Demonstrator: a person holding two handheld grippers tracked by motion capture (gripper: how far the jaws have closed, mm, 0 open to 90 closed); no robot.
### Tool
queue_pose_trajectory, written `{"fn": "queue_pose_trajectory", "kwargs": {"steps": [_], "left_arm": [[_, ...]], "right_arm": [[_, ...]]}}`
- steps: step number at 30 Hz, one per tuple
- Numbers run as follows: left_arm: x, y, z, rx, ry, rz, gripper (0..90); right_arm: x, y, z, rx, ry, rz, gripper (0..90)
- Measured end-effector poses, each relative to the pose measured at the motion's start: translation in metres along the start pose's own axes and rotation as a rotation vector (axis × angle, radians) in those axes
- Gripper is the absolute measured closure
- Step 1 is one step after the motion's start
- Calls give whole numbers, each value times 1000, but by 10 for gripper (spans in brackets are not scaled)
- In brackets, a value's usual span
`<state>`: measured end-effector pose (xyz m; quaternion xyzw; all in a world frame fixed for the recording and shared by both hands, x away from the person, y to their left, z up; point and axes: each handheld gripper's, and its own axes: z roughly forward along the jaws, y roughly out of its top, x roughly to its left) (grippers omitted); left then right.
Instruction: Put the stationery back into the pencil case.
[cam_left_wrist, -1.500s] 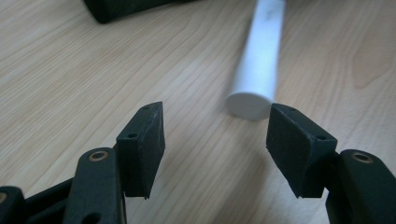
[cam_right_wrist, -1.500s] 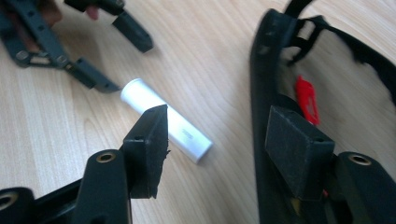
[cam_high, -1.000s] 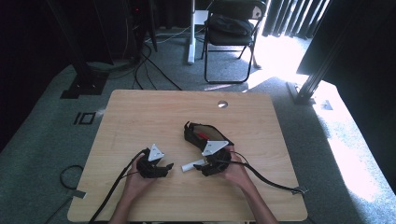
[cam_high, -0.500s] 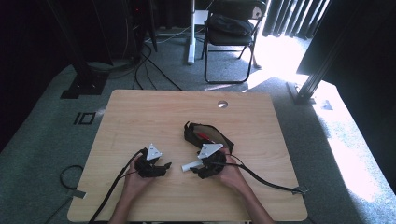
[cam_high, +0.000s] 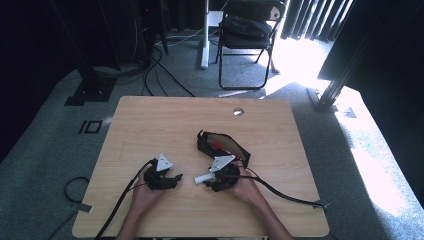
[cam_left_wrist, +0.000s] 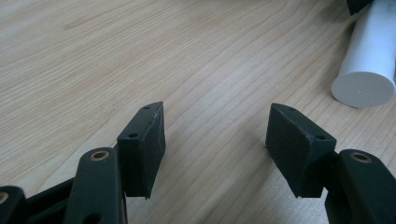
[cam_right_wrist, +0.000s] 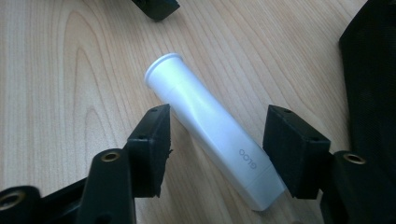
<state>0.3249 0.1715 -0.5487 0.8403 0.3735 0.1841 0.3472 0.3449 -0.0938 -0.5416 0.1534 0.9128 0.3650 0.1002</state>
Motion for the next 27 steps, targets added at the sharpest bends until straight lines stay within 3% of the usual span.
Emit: {"fn": "queue_pose_trajectory", "kwargs": {"steps": [15, 27], "left_arm": [[2, -1, 1, 4, 7, -5, 383], [5, -2, 1, -1, 15, -14, 383]], "right_arm": [[2, -2, 4, 12, 12, 3, 549], [2, -3, 4, 11, 25, 56, 692]]}}
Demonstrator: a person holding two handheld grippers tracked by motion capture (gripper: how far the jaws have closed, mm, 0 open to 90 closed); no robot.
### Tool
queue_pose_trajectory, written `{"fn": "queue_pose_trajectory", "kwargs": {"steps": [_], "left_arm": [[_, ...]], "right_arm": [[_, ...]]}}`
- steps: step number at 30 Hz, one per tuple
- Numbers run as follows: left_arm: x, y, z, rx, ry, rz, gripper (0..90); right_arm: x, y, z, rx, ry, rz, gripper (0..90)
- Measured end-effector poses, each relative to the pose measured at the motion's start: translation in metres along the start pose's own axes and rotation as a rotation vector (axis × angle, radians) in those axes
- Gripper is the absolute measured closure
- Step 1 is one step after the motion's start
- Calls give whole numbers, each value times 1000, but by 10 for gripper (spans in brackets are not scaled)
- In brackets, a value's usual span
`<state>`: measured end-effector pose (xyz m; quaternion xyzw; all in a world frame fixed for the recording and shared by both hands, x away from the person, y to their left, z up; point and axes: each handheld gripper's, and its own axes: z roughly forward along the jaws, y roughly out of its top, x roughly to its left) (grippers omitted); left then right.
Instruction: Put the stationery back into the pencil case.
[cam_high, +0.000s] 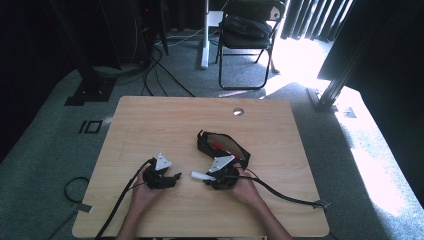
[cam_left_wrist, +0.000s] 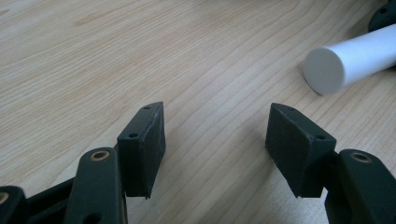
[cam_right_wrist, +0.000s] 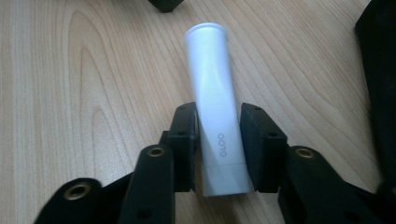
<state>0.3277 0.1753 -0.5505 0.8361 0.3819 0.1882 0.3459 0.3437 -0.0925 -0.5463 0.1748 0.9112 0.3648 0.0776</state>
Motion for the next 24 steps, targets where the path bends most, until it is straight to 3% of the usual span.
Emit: {"fn": "queue_pose_trajectory", "kwargs": {"steps": [24], "left_arm": [[5, -2, 2, -16, -9, -29, 383]], "right_arm": [[3, -1, -3, 10, -38, 0, 711]]}}
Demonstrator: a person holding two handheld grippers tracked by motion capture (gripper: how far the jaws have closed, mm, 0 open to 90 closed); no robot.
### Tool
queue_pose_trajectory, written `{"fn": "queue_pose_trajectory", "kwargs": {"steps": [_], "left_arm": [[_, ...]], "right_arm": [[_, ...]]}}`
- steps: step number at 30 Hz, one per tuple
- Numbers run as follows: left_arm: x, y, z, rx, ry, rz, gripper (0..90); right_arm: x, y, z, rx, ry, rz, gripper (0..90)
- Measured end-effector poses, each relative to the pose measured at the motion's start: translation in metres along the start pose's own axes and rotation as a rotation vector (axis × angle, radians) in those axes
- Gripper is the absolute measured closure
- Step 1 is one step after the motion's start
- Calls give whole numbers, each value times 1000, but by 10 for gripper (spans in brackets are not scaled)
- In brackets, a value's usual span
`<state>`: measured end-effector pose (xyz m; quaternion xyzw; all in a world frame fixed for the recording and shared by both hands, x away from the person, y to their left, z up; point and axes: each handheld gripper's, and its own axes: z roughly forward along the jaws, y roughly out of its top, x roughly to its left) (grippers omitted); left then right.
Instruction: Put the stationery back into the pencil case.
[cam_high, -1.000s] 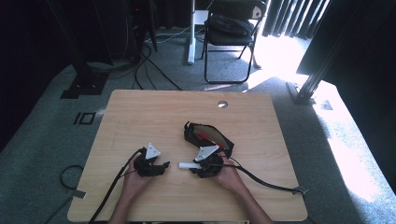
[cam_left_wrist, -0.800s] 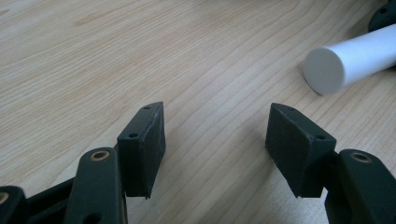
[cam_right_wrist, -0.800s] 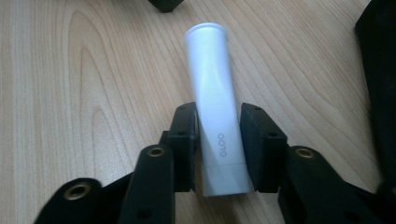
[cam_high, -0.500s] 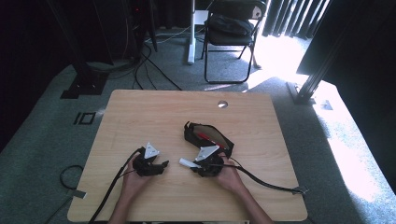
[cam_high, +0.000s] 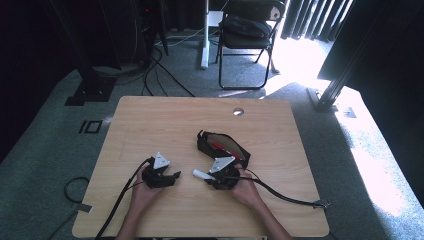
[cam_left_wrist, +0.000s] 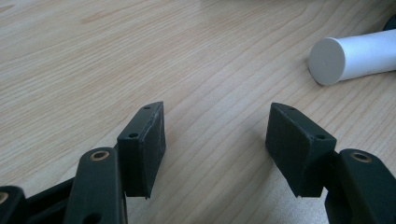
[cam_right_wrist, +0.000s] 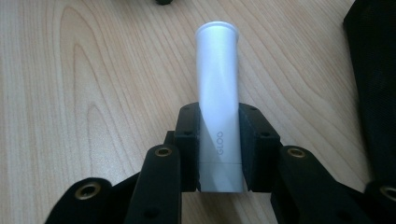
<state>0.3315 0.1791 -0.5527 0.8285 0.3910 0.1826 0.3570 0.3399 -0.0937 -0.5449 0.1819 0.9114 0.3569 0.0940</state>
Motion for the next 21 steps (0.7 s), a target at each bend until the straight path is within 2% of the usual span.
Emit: {"fn": "queue_pose_trajectory", "kwargs": {"steps": [21], "left_arm": [[0, 0, 1, -4, 0, -1, 380]], "right_arm": [[3, 7, -19, -43, -19, -12, 711]]}}
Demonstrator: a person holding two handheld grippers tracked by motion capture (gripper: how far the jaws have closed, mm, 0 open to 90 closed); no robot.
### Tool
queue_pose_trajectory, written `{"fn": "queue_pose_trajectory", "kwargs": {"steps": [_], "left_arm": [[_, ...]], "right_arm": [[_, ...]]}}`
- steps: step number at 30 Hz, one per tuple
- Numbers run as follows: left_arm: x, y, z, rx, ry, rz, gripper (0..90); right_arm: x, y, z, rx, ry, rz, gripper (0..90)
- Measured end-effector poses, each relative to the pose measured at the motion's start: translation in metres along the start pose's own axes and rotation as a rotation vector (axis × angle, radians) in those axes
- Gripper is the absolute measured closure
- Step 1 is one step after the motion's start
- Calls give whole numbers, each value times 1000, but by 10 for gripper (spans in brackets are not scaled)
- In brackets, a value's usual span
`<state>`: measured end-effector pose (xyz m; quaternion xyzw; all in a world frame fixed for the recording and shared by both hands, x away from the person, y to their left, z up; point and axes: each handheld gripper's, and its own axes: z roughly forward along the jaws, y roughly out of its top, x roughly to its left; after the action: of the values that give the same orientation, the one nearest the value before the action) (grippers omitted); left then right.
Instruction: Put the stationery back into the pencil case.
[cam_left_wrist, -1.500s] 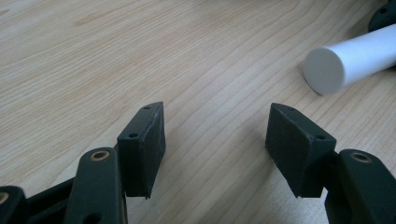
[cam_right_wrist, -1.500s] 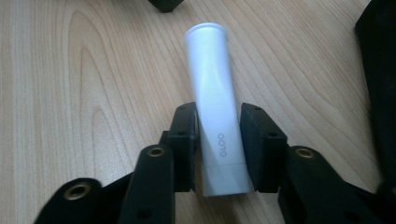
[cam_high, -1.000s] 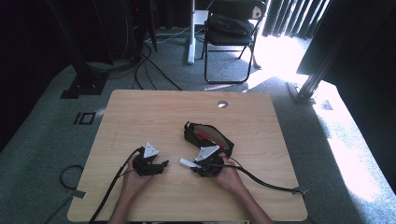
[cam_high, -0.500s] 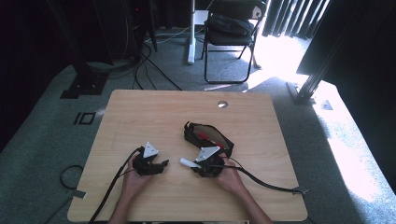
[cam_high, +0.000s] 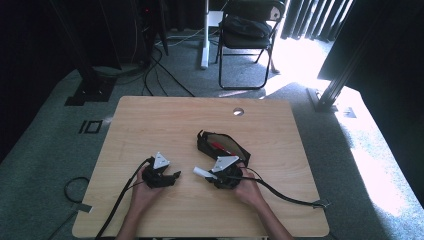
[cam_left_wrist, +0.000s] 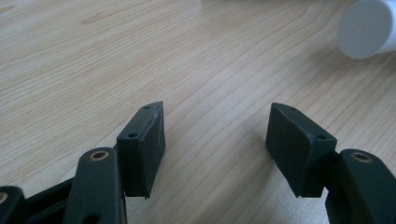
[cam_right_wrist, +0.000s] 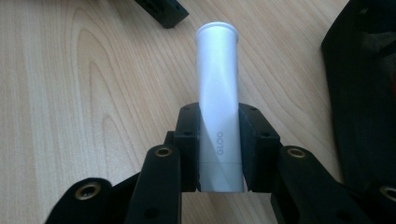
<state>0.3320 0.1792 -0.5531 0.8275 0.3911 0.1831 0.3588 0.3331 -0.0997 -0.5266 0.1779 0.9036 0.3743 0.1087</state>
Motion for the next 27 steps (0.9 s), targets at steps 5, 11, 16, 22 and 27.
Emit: {"fn": "queue_pose_trajectory", "kwargs": {"steps": [5, 11, 16, 22, 27], "left_arm": [[0, 0, 0, 0, 0, 1, 380], [0, 0, 0, -1, 0, -1, 380], [0, 0, 0, 0, 0, -1, 379], [0, 0, 0, 1, 0, -1, 379], [0, 0, 0, 1, 0, -1, 380]], "right_arm": [[0, 2, -6, -12, -9, -5, 711], [0, 5, -13, -23, -18, -7, 711], [0, 6, -18, -33, -25, -13, 711], [0, 8, -25, -46, -36, -12, 711], [-1, 10, -31, -59, -48, -20, 711]]}}
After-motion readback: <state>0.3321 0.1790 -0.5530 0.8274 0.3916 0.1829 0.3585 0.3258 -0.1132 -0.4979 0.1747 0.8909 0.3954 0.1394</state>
